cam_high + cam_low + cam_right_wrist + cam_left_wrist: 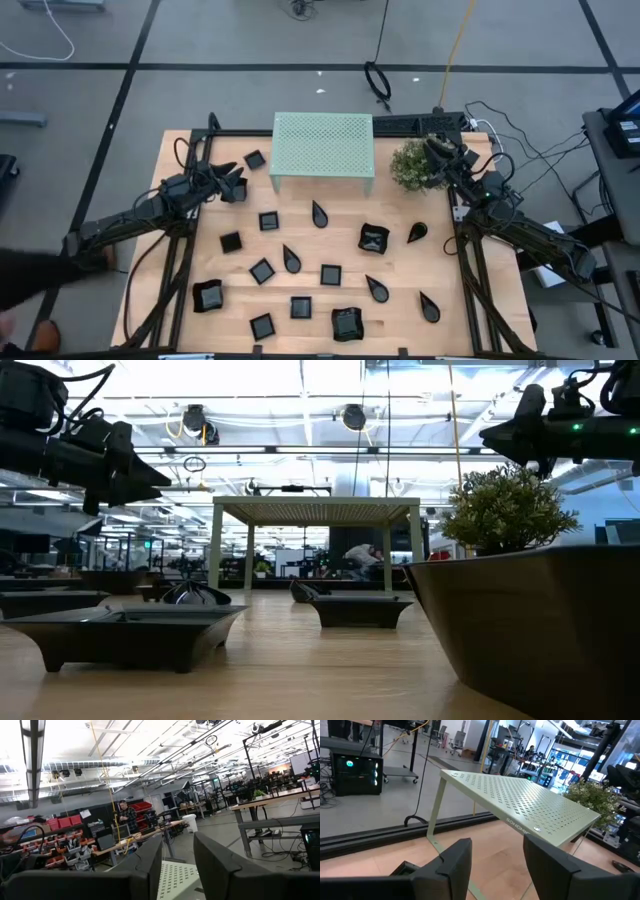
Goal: Pick & Place Mini shaped plates
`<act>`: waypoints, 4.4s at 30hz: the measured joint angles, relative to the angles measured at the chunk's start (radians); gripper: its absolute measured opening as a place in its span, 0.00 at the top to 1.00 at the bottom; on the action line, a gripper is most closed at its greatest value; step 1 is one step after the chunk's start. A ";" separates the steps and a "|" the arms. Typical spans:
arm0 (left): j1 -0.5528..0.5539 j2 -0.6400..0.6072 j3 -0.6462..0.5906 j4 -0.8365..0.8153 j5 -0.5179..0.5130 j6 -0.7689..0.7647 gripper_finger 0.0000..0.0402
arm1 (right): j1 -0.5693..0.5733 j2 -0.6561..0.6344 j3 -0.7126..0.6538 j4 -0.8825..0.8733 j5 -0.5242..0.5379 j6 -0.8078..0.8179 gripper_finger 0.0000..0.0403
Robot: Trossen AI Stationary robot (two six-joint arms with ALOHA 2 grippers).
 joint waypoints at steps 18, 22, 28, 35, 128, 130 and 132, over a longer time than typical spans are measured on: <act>0.000 0.000 0.000 0.000 0.000 0.000 0.55 | 0.000 0.000 0.000 0.000 0.000 0.000 0.75; 0.000 0.000 0.000 0.000 0.000 0.000 0.55 | 0.000 0.000 0.000 0.000 0.000 0.000 0.75; 0.000 0.000 0.000 0.000 0.000 0.000 0.55 | 0.000 0.000 0.000 0.000 0.000 0.000 0.75; 0.000 0.000 0.000 0.000 0.000 0.000 0.55 | 0.000 0.000 0.000 0.000 0.000 0.000 0.75; 0.000 0.000 0.000 0.000 0.000 0.000 0.55 | 0.000 0.001 0.000 0.016 0.000 0.186 0.75; 0.000 0.000 0.000 0.000 0.000 0.000 0.55 | 0.000 0.004 0.000 0.020 0.000 0.204 0.75; 0.000 0.000 0.000 0.000 0.000 0.000 0.55 | 0.000 0.009 0.000 0.033 0.000 0.209 0.75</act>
